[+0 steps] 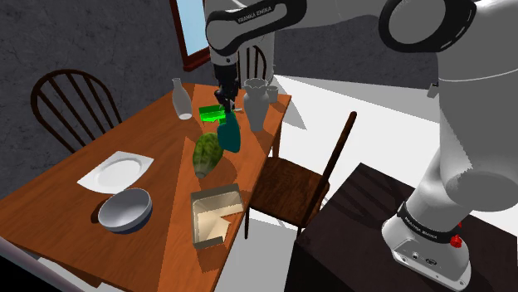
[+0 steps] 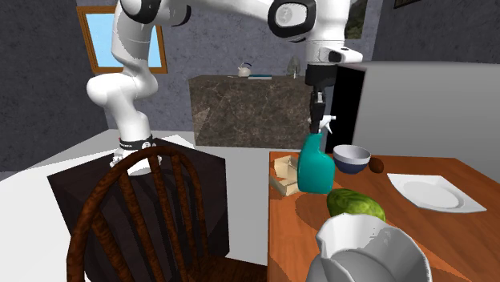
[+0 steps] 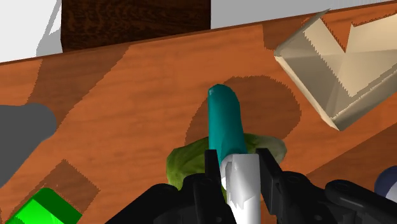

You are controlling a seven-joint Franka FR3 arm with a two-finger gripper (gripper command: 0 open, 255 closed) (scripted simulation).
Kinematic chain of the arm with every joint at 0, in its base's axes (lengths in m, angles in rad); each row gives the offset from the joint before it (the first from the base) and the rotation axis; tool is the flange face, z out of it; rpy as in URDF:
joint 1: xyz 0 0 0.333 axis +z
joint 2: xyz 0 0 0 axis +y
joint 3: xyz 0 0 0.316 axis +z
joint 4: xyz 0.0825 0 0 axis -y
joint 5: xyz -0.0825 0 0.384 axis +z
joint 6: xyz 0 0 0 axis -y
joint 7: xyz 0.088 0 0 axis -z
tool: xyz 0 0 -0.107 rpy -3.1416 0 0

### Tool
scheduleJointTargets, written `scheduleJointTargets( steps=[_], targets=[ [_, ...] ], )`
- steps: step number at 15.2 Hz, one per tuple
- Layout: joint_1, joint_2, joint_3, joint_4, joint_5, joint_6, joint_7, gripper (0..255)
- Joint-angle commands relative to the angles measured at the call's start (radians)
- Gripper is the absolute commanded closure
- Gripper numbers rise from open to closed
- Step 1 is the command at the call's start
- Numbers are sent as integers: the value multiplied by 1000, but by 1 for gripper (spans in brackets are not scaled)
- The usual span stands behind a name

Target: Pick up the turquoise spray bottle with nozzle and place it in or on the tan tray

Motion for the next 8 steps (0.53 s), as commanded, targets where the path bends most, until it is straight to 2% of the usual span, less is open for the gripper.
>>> scheduleJointTargets(
  steps=[1,8],
  targets=[
    [11,-22,5,-8,-1,-14,16,255],
    [93,-142,47,-107,-4,-36,141,255]
  ],
)
